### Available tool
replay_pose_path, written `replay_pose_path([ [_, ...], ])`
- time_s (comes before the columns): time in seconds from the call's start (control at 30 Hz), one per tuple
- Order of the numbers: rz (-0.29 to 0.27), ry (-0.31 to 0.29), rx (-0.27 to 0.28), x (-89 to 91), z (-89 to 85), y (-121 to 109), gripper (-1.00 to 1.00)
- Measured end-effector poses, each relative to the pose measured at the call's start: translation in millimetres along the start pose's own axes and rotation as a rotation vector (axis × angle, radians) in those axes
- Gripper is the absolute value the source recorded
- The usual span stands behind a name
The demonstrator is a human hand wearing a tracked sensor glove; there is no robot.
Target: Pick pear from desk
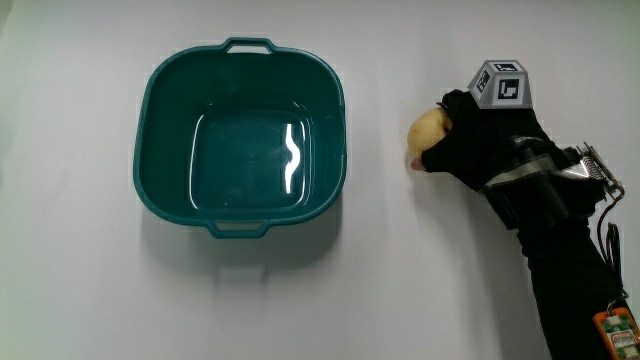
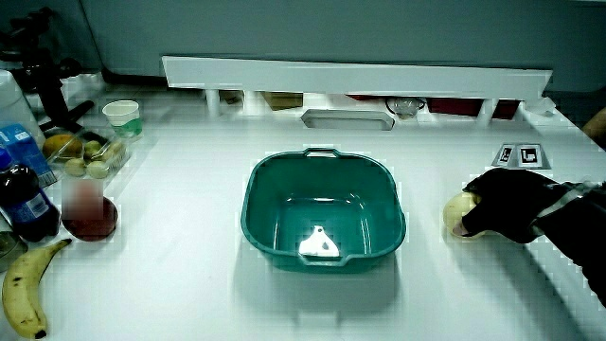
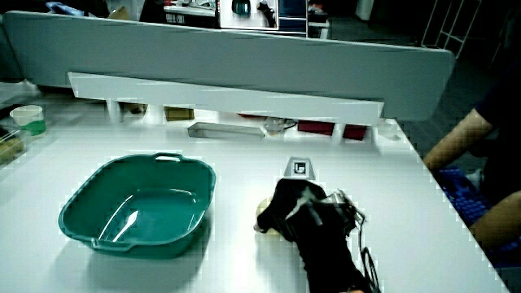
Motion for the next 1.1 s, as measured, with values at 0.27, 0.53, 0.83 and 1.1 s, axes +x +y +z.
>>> replay_pose_path([
  [0.27,-0.026,0.009,-0.059,1.6,-6.5,21,0.00],
  [0.53,-0.020,0.030,-0.035,3.4,-8.7,24,0.00],
  [0.83,0.013,0.040,0.007,5.0,-4.0,24,0.14],
  [1.1,0.041,0.063,0.016,3.8,-1.5,21,0.37],
])
